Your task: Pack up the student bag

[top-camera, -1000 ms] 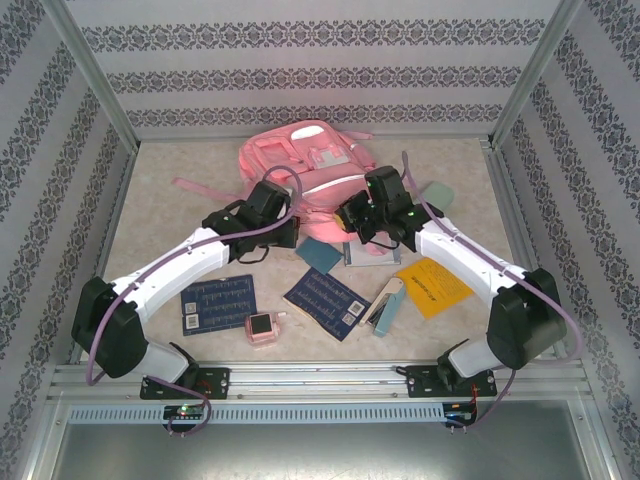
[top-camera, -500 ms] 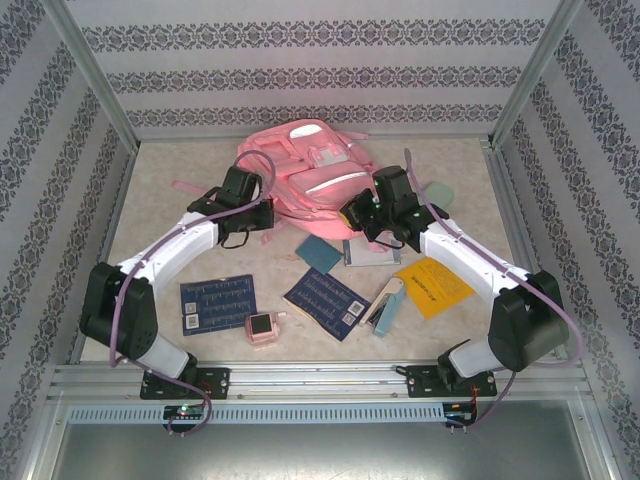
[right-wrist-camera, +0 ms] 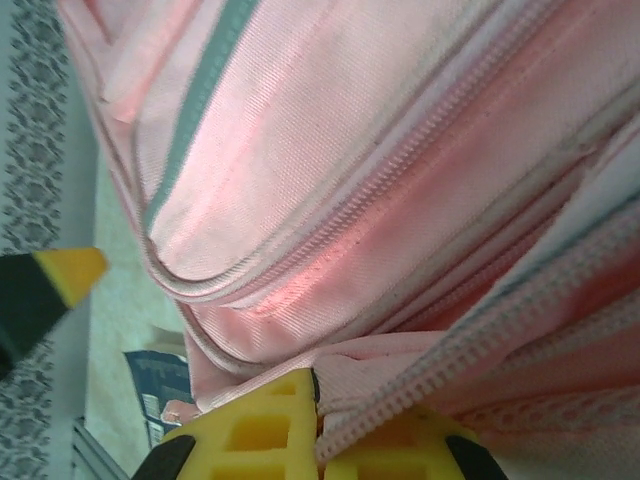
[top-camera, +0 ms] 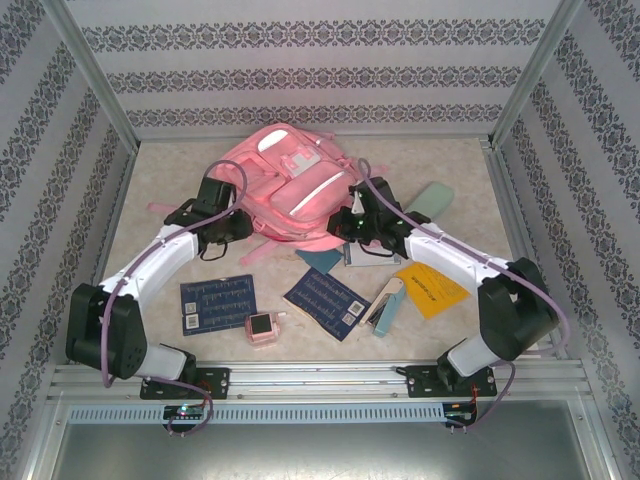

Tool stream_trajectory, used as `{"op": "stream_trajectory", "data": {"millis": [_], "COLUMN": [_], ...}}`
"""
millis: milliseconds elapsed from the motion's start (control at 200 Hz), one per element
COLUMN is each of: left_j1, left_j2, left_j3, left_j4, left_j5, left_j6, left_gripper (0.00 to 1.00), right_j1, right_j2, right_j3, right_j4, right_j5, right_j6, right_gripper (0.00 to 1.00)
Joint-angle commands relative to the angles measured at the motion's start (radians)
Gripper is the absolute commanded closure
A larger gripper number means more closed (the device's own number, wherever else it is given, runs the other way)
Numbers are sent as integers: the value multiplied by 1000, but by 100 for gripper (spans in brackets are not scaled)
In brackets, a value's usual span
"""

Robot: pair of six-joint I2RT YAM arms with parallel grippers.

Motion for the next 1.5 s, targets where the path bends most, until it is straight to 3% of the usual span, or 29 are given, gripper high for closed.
{"op": "stream_trajectory", "data": {"millis": [0, 45, 95, 165, 235, 300, 565, 729, 849, 964, 1059, 1219, 1494], "left_j1": [13, 13, 14, 14, 14, 12, -92, -123, -111, -73, -23, 43, 52], "left_j2": [-55, -78, -97, -118, -135, -141, -68, 5, -19, -28, -26, -58, -81], "left_j3": [-22, -24, -21, -8, 3, 23, 112, 205, 171, 102, 70, 41, 24], "left_j4": [-51, -57, -75, -101, -132, -167, -230, -252, -216, -160, -120, -71, -46], "left_j5": [-22, -23, -26, -24, -22, -4, 35, 61, 30, -4, 47, 109, 146], "left_j6": [-4, 1, 8, 29, 41, 66, 224, 225, 186, 150, 114, 88, 71], "left_gripper": [68, 66, 65, 63, 60, 60, 51, 50, 46, 46, 45, 45, 44], "right_j1": [34, 48, 61, 79, 85, 83, 83, 101, 187, 234, 282, 422, 558], "right_j2": [17, 32, 45, 42, 13, -18, -123, -177, -276, -340, -303, -204, -11], "right_j3": [-12, -14, -4, 9, 5, 4, -8, 5, -90, -219, -203, -158, -68], "right_j4": [124, 126, 105, 61, 18, -22, -156, -210, -107, 100, 127, 73, 106], "right_j5": [29, 37, 53, 97, 151, 171, 243, 143, 100, -53, -172, -183, -147], "right_j6": [-56, -58, -74, -127, -166, -195, -361, -478, -681, -843, -988, -1225, -1274], "right_gripper": [97, 94, 78, 68, 49, 40, 44, 45, 42, 36, 34, 26, 21]}}
